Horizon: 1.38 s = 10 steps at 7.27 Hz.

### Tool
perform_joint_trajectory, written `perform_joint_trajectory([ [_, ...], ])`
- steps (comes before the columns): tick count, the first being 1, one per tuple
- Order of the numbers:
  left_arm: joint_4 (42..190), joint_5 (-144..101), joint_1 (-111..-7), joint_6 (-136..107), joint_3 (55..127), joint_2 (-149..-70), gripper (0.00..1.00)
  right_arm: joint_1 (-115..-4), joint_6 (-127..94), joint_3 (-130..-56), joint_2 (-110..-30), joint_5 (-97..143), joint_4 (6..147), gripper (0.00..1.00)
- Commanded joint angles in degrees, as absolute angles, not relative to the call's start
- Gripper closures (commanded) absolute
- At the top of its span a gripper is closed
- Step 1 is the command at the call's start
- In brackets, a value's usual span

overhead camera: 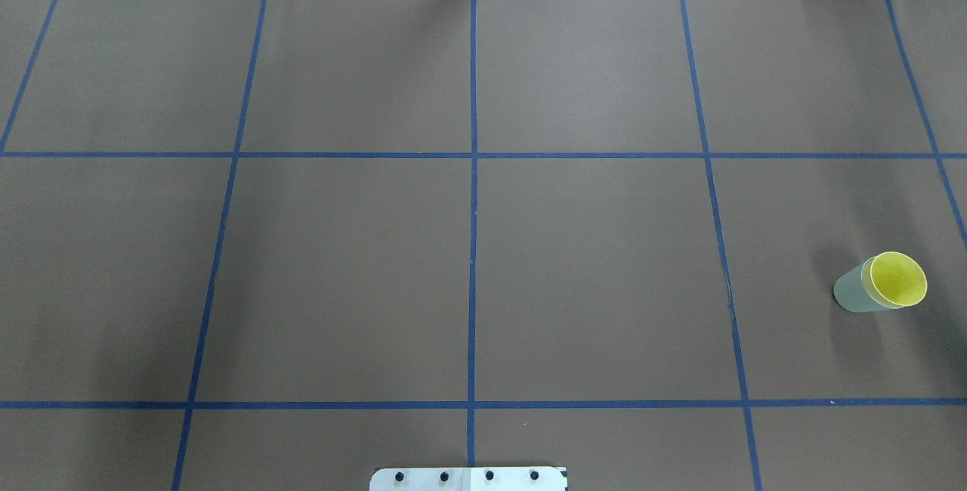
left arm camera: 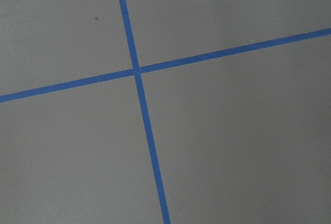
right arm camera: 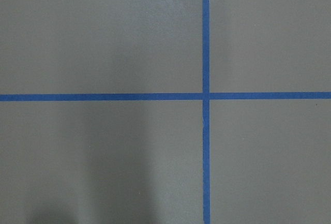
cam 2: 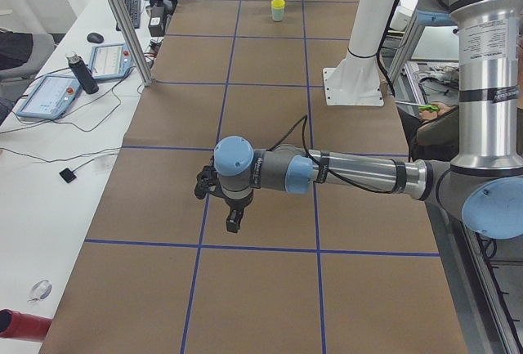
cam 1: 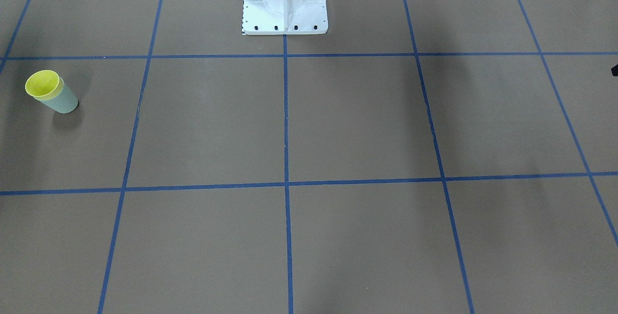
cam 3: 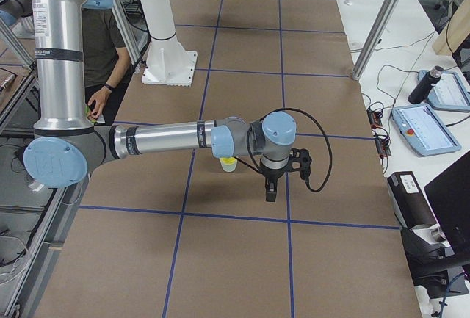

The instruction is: Transfer and stack yellow cup on green cup

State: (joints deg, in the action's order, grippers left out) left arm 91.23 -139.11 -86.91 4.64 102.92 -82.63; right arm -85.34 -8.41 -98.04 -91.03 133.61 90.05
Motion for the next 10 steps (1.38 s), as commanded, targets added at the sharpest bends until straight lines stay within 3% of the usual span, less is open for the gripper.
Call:
perform_joint_trajectory([
  [1, 91.1, -139.0, -86.9, 4.6, 103.9, -81.7, 0.00, -84.7, -4.6, -98.1, -91.3, 133.5, 90.1, 0.00],
  [10, 91.1, -139.7, -86.8, 4.5, 103.8, -81.7, 0.00, -84.6, -4.2, -97.1, -90.1, 133.8, 89.7, 0.00],
])
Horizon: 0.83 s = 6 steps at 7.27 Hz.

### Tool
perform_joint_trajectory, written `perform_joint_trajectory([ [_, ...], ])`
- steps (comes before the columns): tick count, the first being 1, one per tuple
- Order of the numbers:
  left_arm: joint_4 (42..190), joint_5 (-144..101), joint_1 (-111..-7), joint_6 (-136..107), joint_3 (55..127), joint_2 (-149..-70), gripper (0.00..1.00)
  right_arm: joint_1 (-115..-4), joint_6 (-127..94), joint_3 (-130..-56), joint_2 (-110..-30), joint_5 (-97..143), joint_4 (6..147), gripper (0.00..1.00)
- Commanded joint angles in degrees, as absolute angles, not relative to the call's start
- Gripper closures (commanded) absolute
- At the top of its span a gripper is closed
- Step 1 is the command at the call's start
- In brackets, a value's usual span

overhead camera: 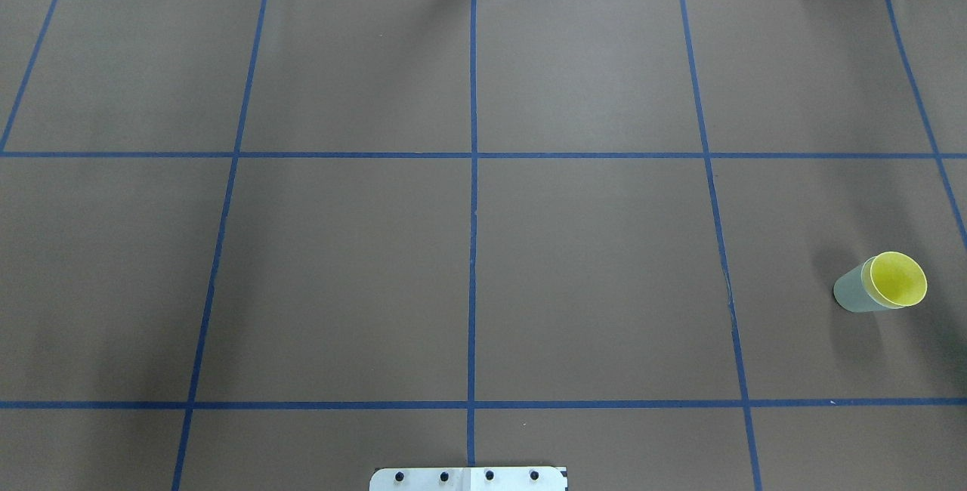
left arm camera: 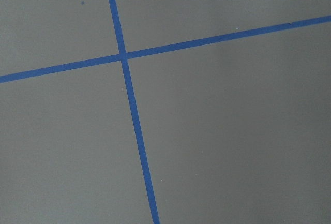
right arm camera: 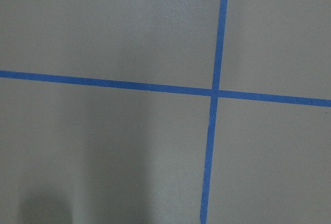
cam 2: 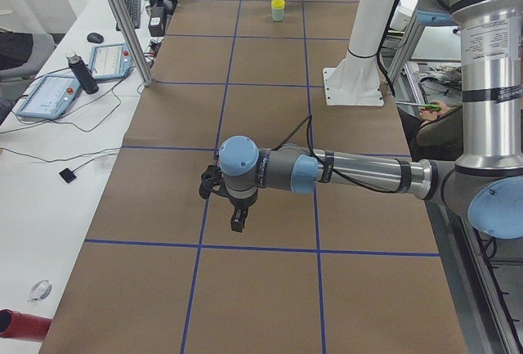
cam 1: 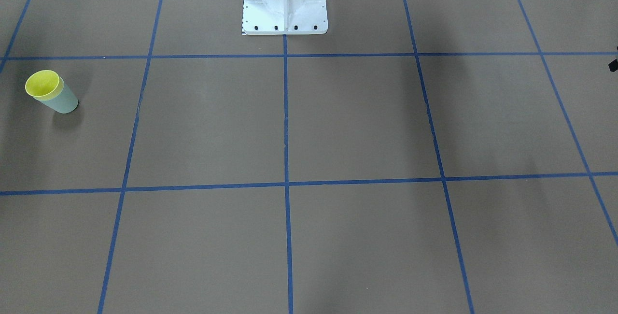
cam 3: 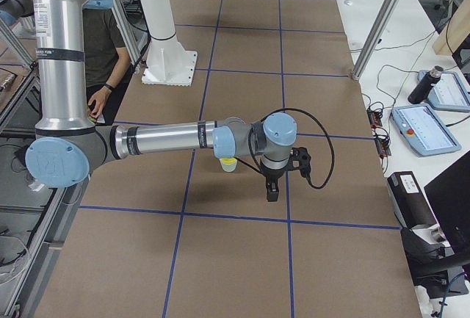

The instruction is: Transfer and stack yellow cup on green cup

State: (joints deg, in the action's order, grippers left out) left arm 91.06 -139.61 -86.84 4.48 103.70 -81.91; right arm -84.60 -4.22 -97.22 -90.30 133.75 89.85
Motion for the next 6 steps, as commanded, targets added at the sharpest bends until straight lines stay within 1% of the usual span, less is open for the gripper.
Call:
perform_joint_trajectory([
  [1, 91.1, -139.8, -86.8, 4.5, 103.8, -81.7, 0.00, -84.6, -4.2, -97.0, -89.8, 133.8, 89.8, 0.00],
  [6, 91.3, -139.9, -86.8, 4.7, 103.6, -81.7, 0.00, -84.6, -4.7, -96.9, -89.7, 133.4, 89.8, 0.00],
])
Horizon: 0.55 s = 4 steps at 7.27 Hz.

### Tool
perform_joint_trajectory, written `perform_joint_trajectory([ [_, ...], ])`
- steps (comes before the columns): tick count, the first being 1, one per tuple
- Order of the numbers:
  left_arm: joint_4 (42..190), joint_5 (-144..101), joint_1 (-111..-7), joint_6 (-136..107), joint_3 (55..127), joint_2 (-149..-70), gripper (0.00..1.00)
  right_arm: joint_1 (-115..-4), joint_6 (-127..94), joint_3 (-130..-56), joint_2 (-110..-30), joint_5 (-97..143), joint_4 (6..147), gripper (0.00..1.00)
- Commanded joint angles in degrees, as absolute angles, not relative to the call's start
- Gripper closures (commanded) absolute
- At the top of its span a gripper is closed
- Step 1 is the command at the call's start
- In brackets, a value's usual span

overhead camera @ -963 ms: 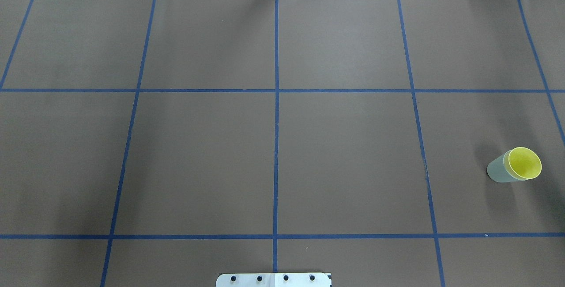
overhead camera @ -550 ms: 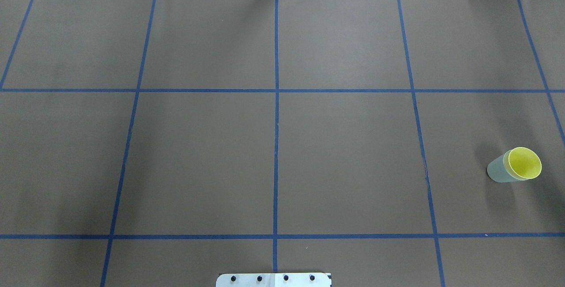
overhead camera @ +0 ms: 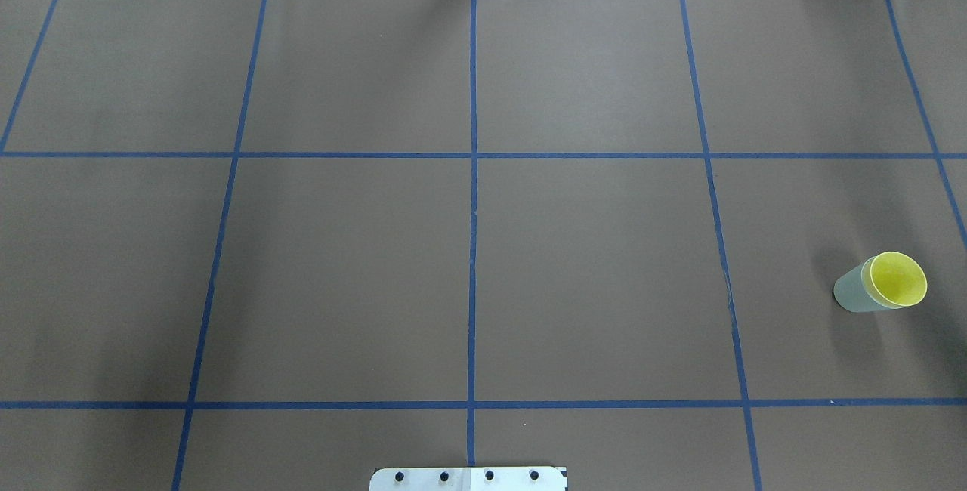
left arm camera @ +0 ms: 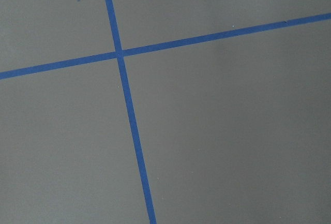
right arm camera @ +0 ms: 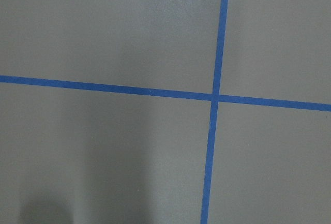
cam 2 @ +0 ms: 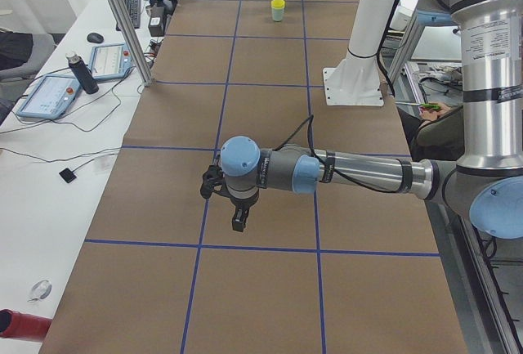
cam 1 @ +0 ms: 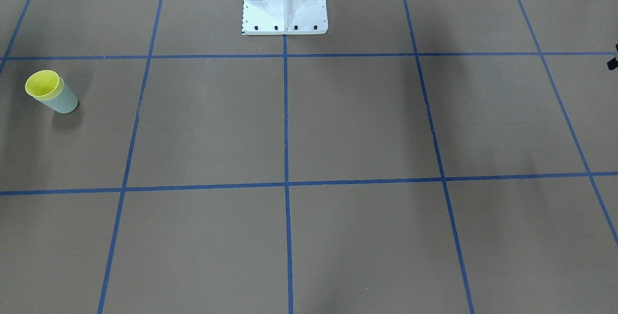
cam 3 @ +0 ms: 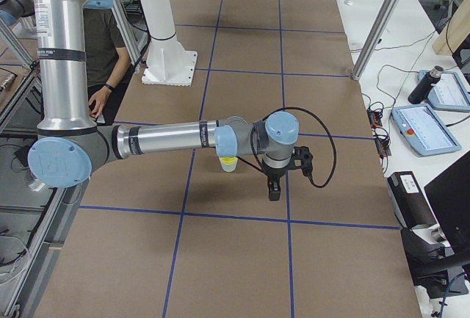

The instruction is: Transfer and stack yellow cup on green cup

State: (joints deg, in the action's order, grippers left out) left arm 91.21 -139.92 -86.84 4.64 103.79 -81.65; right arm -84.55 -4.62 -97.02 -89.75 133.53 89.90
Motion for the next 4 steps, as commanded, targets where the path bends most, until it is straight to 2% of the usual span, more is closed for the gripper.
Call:
perform_joint_trajectory([
  [1, 91.4, -139.9, -86.8, 4.7, 103.5, -81.7, 0.00, -84.6, -4.7, -96.2, -89.2, 133.2, 89.7, 0.00],
  [4, 91.4, -139.9, -86.8, 4.7, 103.8, -81.7, 0.00, -84.6, -4.7, -96.0, -88.9, 133.2, 89.6, 0.00],
])
